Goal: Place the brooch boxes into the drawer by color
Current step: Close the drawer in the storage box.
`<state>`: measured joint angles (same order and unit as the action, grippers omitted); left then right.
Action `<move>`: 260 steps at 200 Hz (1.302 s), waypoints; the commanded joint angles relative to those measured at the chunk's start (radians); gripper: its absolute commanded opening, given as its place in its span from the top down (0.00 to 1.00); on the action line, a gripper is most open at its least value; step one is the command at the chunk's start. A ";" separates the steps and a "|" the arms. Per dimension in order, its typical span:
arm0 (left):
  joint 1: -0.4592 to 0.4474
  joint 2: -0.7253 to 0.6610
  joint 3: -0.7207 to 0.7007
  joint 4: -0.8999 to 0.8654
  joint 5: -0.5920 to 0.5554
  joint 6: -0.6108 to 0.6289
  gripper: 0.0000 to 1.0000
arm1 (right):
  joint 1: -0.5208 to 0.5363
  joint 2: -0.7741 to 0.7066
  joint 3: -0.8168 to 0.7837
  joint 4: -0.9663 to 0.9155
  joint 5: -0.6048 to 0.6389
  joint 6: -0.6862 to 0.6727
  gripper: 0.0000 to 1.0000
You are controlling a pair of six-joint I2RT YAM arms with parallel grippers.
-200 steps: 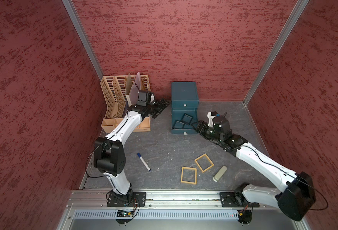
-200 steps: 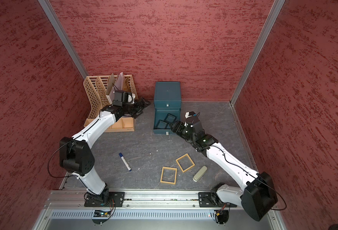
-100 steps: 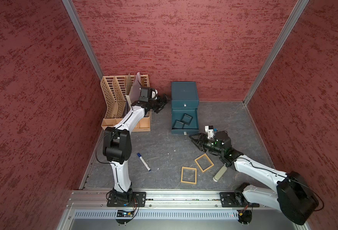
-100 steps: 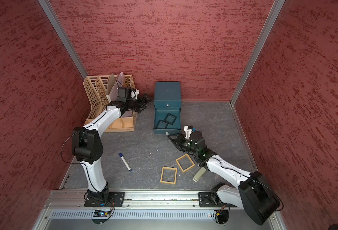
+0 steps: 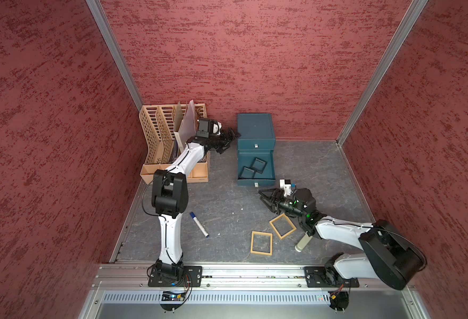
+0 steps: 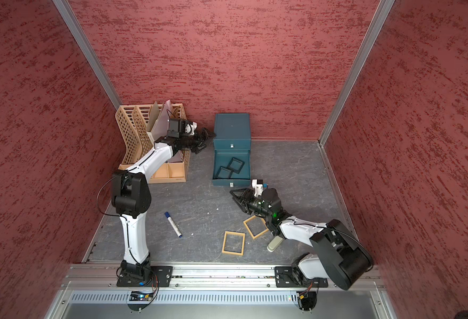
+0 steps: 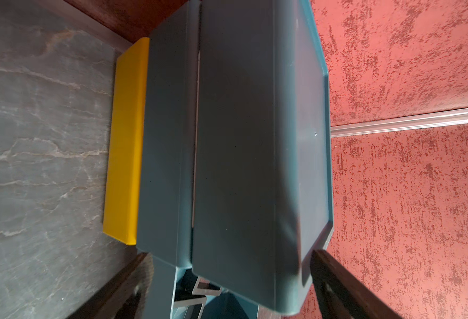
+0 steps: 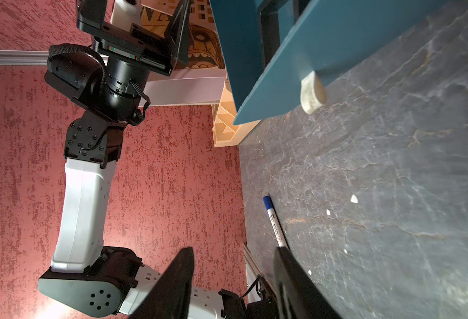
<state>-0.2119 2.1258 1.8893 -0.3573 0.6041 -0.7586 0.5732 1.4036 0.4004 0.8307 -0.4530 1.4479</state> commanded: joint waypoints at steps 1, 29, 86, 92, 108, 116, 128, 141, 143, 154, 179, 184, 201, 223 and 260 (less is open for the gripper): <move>-0.003 0.034 0.049 -0.046 0.010 0.034 0.07 | 0.007 0.074 -0.031 0.195 -0.006 0.075 0.49; -0.010 0.060 0.088 -0.122 -0.019 0.068 0.09 | 0.009 0.186 -0.038 0.341 0.017 0.123 0.50; -0.013 0.059 0.062 -0.134 -0.063 0.073 0.12 | 0.019 0.261 -0.030 0.383 0.082 0.115 0.54; -0.012 0.059 0.060 -0.134 -0.067 0.073 0.13 | 0.019 0.262 -0.031 0.380 0.091 0.111 0.55; -0.014 0.057 0.059 -0.132 -0.072 0.073 0.13 | 0.020 0.271 -0.025 0.369 0.111 0.106 0.56; -0.014 0.056 0.059 -0.132 -0.073 0.072 0.13 | 0.020 0.279 -0.023 0.371 0.127 0.106 0.57; -0.014 0.056 0.060 -0.132 -0.076 0.073 0.13 | 0.020 0.298 -0.018 0.384 0.151 0.107 0.58; -0.015 0.056 0.060 -0.132 -0.076 0.071 0.13 | 0.020 0.333 -0.003 0.425 0.180 0.115 0.60; -0.015 0.056 0.060 -0.132 -0.075 0.070 0.13 | 0.020 0.339 0.000 0.431 0.182 0.115 0.60; -0.016 0.056 0.060 -0.134 -0.075 0.071 0.13 | 0.020 0.374 0.021 0.455 0.193 0.128 0.62; -0.016 0.054 0.059 -0.140 -0.076 0.073 0.13 | 0.020 0.437 0.036 0.519 0.231 0.153 0.66; -0.015 0.054 0.059 -0.142 -0.077 0.075 0.13 | 0.020 0.448 0.040 0.527 0.234 0.156 0.66; -0.015 0.052 0.060 -0.144 -0.079 0.078 0.13 | 0.020 0.483 0.054 0.561 0.237 0.167 0.67; -0.017 0.052 0.060 -0.144 -0.079 0.078 0.13 | 0.020 0.504 0.050 0.570 0.260 0.173 0.68; -0.017 0.051 0.057 -0.144 -0.079 0.079 0.13 | 0.020 0.522 0.082 0.571 0.266 0.159 0.69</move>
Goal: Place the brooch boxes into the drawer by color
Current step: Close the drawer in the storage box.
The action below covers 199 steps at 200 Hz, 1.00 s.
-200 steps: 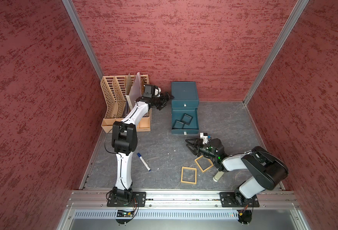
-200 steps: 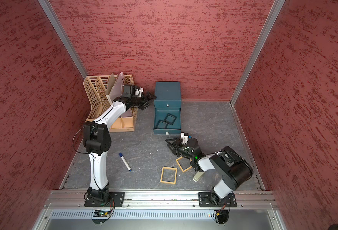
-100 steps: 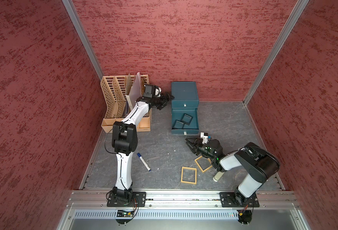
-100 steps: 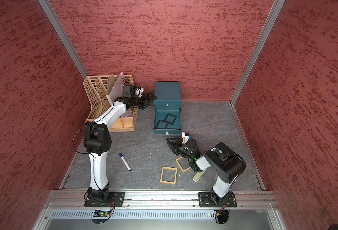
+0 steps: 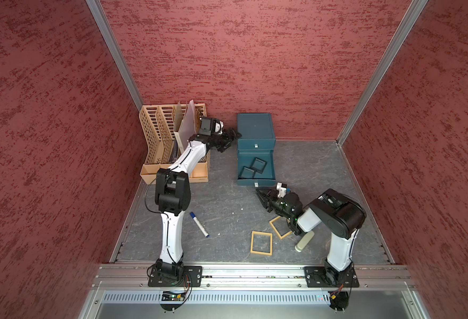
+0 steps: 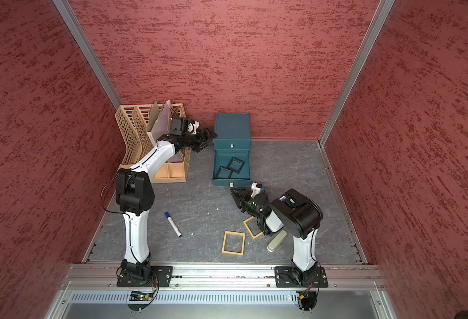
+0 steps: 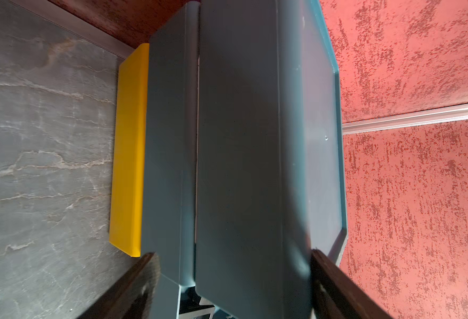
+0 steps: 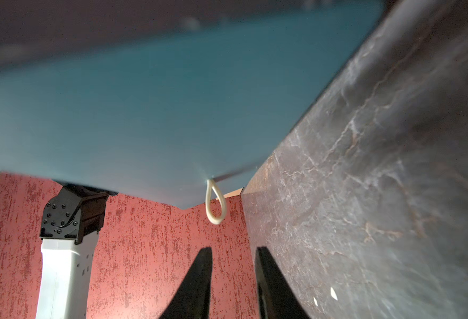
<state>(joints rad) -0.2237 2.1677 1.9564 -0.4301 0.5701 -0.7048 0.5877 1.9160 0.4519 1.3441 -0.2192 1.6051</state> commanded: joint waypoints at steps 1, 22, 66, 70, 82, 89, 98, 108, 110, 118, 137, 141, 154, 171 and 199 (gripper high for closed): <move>-0.005 0.009 -0.011 -0.070 -0.044 0.025 0.13 | 0.006 0.010 0.030 0.057 0.034 0.001 0.69; -0.007 0.006 -0.014 -0.070 -0.045 0.025 0.13 | 0.004 0.018 0.051 0.056 0.036 -0.003 0.69; -0.006 0.006 -0.010 -0.076 -0.048 0.027 0.13 | 0.001 0.043 0.077 0.056 0.051 -0.008 0.70; -0.006 0.006 -0.010 -0.076 -0.049 0.029 0.13 | 0.000 0.046 0.080 0.056 0.050 -0.007 0.72; -0.006 0.007 -0.010 -0.076 -0.046 0.028 0.13 | -0.001 0.055 0.083 0.056 0.056 -0.002 0.75; -0.007 0.006 -0.010 -0.076 -0.047 0.029 0.13 | -0.001 0.054 0.085 0.055 0.058 -0.002 0.76; -0.007 0.006 -0.010 -0.078 -0.047 0.028 0.13 | -0.002 0.056 0.086 0.049 0.061 -0.002 0.78; -0.007 0.006 -0.010 -0.078 -0.048 0.029 0.14 | -0.002 0.054 0.085 0.043 0.066 -0.001 0.80; -0.007 0.006 -0.010 -0.078 -0.048 0.028 0.13 | -0.002 0.055 0.085 0.043 0.067 -0.001 0.80; -0.006 0.006 -0.010 -0.078 -0.048 0.029 0.14 | -0.002 0.055 0.084 0.040 0.070 -0.001 0.81; -0.007 0.006 -0.010 -0.078 -0.049 0.030 0.14 | -0.002 0.055 0.084 0.037 0.080 -0.001 0.83; -0.006 0.006 -0.010 -0.078 -0.049 0.029 0.14 | -0.002 0.054 0.084 0.037 0.080 -0.001 0.84; -0.007 0.007 -0.008 -0.078 -0.050 0.028 0.14 | -0.002 0.057 0.087 0.040 0.083 -0.002 0.89; -0.006 0.007 -0.008 -0.078 -0.049 0.027 0.13 | -0.002 0.056 0.091 0.040 0.088 -0.001 1.00; -0.008 0.009 -0.010 -0.081 -0.052 0.029 0.14 | -0.003 0.040 0.101 0.017 0.095 -0.004 1.00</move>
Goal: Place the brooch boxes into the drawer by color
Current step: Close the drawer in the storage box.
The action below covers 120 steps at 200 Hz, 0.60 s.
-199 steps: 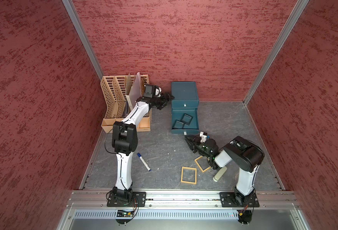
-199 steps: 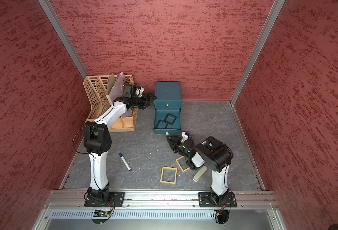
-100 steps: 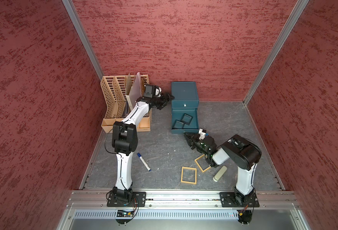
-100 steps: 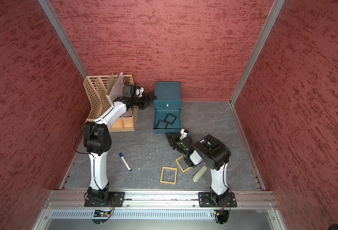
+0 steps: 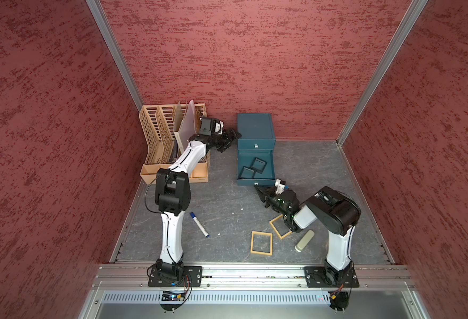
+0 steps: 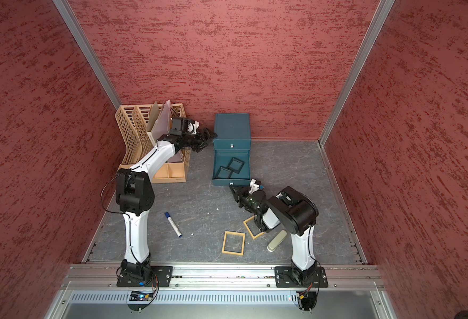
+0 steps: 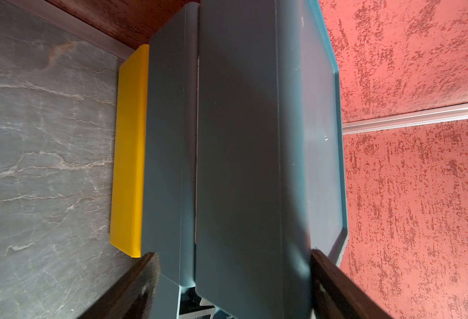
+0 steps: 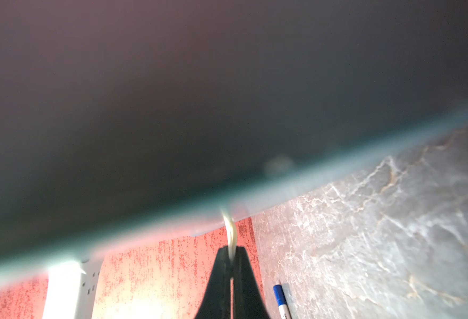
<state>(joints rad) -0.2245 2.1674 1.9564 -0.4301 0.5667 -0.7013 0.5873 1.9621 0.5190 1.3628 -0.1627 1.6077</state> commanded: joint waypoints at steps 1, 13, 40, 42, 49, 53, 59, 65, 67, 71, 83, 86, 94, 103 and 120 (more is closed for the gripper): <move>-0.007 0.009 -0.010 -0.081 -0.049 0.026 0.14 | -0.003 -0.008 0.034 -0.002 0.038 -0.006 1.00; -0.007 0.008 -0.011 -0.082 -0.052 0.028 0.14 | -0.004 -0.014 0.044 -0.017 0.038 -0.012 1.00; -0.007 0.008 -0.011 -0.082 -0.053 0.027 0.14 | -0.006 -0.040 0.069 -0.060 0.049 -0.020 1.00; -0.007 0.008 -0.011 -0.082 -0.053 0.027 0.14 | -0.007 -0.043 0.071 -0.063 0.049 -0.021 1.00; -0.008 0.008 -0.011 -0.082 -0.055 0.027 0.14 | -0.006 -0.050 0.079 -0.077 0.049 -0.024 1.00; -0.009 0.007 -0.011 -0.083 -0.055 0.026 0.14 | -0.007 -0.057 0.084 -0.087 0.051 -0.027 1.00; -0.009 0.006 -0.012 -0.082 -0.055 0.027 0.14 | -0.009 -0.064 0.089 -0.100 0.052 -0.029 1.00; -0.009 0.006 -0.013 -0.082 -0.055 0.027 0.14 | -0.007 -0.073 0.093 -0.111 0.057 -0.032 1.00; -0.009 0.005 -0.013 -0.082 -0.056 0.027 0.14 | -0.007 -0.077 0.094 -0.114 0.059 -0.032 1.00; -0.009 0.005 -0.014 -0.083 -0.057 0.027 0.14 | -0.007 -0.084 0.095 -0.122 0.062 -0.034 1.00; -0.010 0.003 -0.014 -0.082 -0.058 0.028 0.14 | -0.008 -0.108 0.096 -0.151 0.073 -0.038 1.00; -0.011 0.003 -0.014 -0.082 -0.057 0.029 0.14 | -0.007 -0.114 0.097 -0.156 0.074 -0.041 1.00; -0.010 0.003 -0.014 -0.082 -0.057 0.029 0.14 | -0.008 -0.132 0.101 -0.178 0.076 -0.049 1.00; -0.010 0.003 -0.014 -0.082 -0.059 0.028 0.14 | -0.007 -0.146 0.109 -0.204 0.078 -0.058 1.00; -0.013 0.004 -0.016 -0.082 -0.060 0.029 0.14 | -0.010 -0.153 0.137 -0.241 0.073 -0.069 1.00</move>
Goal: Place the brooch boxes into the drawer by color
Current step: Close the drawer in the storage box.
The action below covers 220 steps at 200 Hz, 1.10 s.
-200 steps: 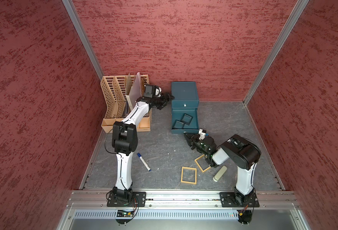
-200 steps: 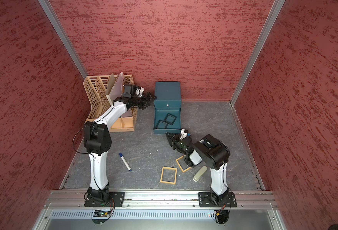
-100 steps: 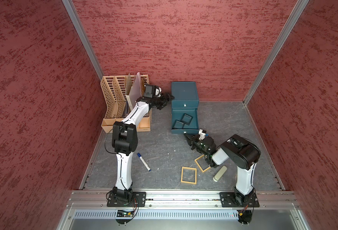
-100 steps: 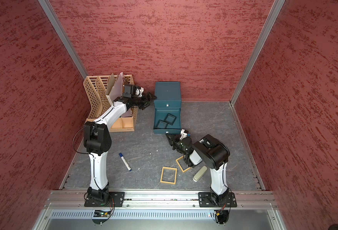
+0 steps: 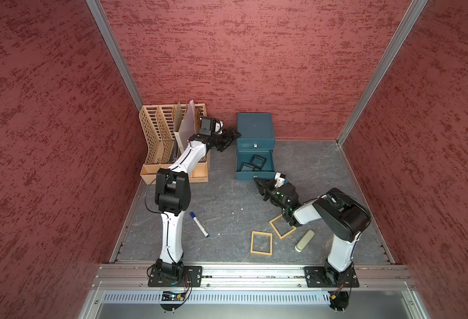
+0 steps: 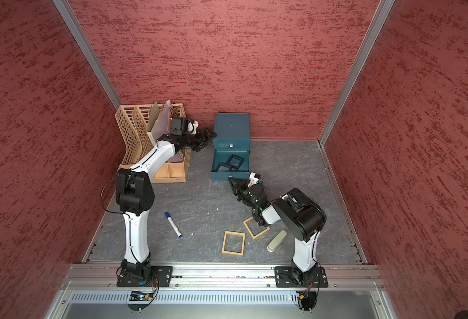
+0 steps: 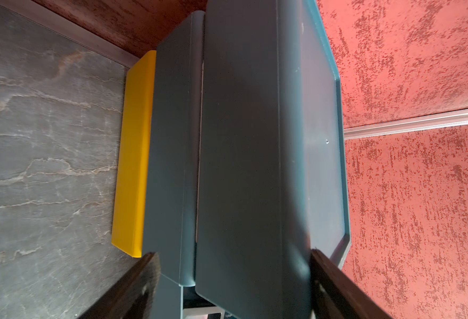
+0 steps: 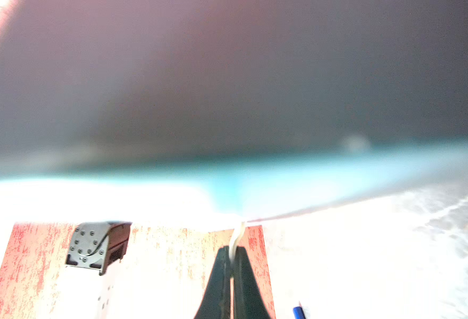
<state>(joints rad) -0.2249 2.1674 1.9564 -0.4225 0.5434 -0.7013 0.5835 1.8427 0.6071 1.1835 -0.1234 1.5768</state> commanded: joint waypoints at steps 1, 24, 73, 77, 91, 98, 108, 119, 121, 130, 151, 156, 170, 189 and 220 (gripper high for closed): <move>-0.013 0.004 -0.016 -0.090 -0.038 0.029 0.14 | -0.006 -0.034 0.052 -0.064 0.032 -0.038 1.00; -0.013 0.003 -0.017 -0.090 -0.040 0.027 0.14 | -0.017 0.003 0.096 -0.083 0.023 -0.032 1.00; -0.013 0.003 -0.017 -0.097 -0.039 0.036 0.14 | -0.039 0.045 0.166 -0.118 0.029 -0.029 1.00; -0.013 0.002 -0.017 -0.098 -0.039 0.037 0.14 | -0.040 0.048 0.172 -0.124 0.029 -0.029 1.00; -0.013 0.002 -0.016 -0.101 -0.039 0.038 0.14 | -0.047 0.058 0.202 -0.143 0.022 -0.031 1.00; -0.013 0.002 -0.016 -0.102 -0.040 0.038 0.14 | -0.050 0.066 0.215 -0.156 0.018 -0.031 1.00; -0.013 0.002 -0.017 -0.102 -0.041 0.038 0.14 | -0.057 0.076 0.233 -0.169 0.016 -0.031 1.00; -0.014 0.002 -0.019 -0.102 -0.042 0.037 0.14 | -0.063 0.089 0.248 -0.177 0.016 -0.029 1.00; -0.014 0.002 -0.019 -0.101 -0.042 0.036 0.14 | -0.064 0.091 0.251 -0.179 0.016 -0.028 1.00; -0.015 0.003 -0.019 -0.101 -0.042 0.036 0.14 | -0.072 0.101 0.264 -0.187 0.016 -0.026 1.00; -0.016 0.005 -0.017 -0.102 -0.042 0.037 0.14 | -0.085 0.114 0.301 -0.224 0.013 -0.026 1.00; -0.016 0.005 -0.015 -0.103 -0.043 0.037 0.14 | -0.089 0.120 0.310 -0.234 0.010 -0.026 1.00; -0.016 0.006 -0.010 -0.106 -0.043 0.036 0.14 | -0.095 0.136 0.337 -0.240 0.006 -0.023 1.00; -0.016 0.008 -0.008 -0.107 -0.045 0.036 0.14 | -0.104 0.161 0.371 -0.253 0.004 -0.014 1.00; -0.019 0.006 -0.012 -0.108 -0.047 0.035 0.14 | -0.118 0.198 0.422 -0.281 0.000 -0.003 1.00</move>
<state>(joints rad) -0.2283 2.1670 1.9564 -0.4240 0.5373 -0.6987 0.4824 2.0144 0.9836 0.9192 -0.1272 1.5650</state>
